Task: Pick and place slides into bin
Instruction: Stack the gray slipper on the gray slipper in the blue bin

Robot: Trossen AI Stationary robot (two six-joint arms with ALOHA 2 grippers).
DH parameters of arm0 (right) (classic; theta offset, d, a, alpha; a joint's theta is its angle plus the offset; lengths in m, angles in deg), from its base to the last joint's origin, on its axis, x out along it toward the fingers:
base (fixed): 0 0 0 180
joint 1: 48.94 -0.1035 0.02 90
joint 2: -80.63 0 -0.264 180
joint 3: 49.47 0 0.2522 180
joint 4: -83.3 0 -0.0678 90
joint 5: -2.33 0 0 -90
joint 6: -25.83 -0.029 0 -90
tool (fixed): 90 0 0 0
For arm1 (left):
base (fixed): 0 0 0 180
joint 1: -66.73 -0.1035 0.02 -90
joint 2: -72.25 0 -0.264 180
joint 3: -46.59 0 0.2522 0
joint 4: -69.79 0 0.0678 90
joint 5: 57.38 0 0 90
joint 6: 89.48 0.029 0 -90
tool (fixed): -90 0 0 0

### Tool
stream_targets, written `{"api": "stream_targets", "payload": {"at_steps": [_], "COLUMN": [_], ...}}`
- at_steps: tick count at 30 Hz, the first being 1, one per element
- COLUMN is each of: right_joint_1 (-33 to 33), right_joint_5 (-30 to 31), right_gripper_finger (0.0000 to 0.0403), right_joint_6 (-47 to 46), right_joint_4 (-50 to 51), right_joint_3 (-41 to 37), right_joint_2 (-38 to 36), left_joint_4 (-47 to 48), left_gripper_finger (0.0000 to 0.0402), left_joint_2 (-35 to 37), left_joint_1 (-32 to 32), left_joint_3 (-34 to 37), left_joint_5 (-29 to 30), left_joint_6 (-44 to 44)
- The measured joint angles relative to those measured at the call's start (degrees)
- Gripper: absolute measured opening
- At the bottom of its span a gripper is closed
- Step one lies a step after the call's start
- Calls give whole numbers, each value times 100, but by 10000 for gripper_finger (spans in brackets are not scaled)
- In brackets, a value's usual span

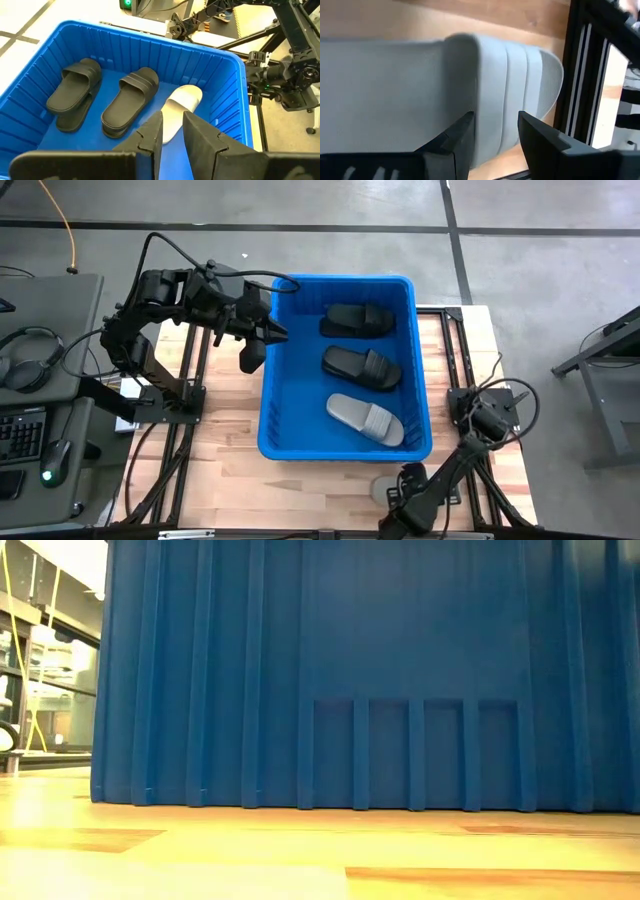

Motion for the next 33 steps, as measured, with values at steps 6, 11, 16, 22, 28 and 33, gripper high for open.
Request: {"api": "stream_targets", "payload": {"at_steps": [6, 11, 16, 22, 28, 33], "right_joint_1": [-90, -88, -91, -170, -274, -388], "right_joint_5": [-24, -17, -251, -462, -437, -303], "right_gripper_finger": [142, 142, 142, 129, 40, 14], "right_joint_6": [-62, 5, 87, -20, 117, 93], "right_joint_4": [-139, -36, -68, -6, 80, 84], "right_joint_3": [1, 4, 4, 40, 258, 506], "right_joint_2": [10, 153, 302, 348, 348, 348], "left_joint_4": [4, 9, 11, 11, 15, 13], "left_gripper_finger": [67, 67, 67, 67, 67, 67], "left_joint_2": [0, 0, 0, 0, 0, 0], "left_joint_1": [1, 1, -1, -1, -1, -1], "left_joint_3": [0, 0, 0, 0, 0, 0], "left_joint_5": [-1, -3, -101, -106, -106, -106], "left_joint_6": [0, 0, -9, -41, -37, -13]}}
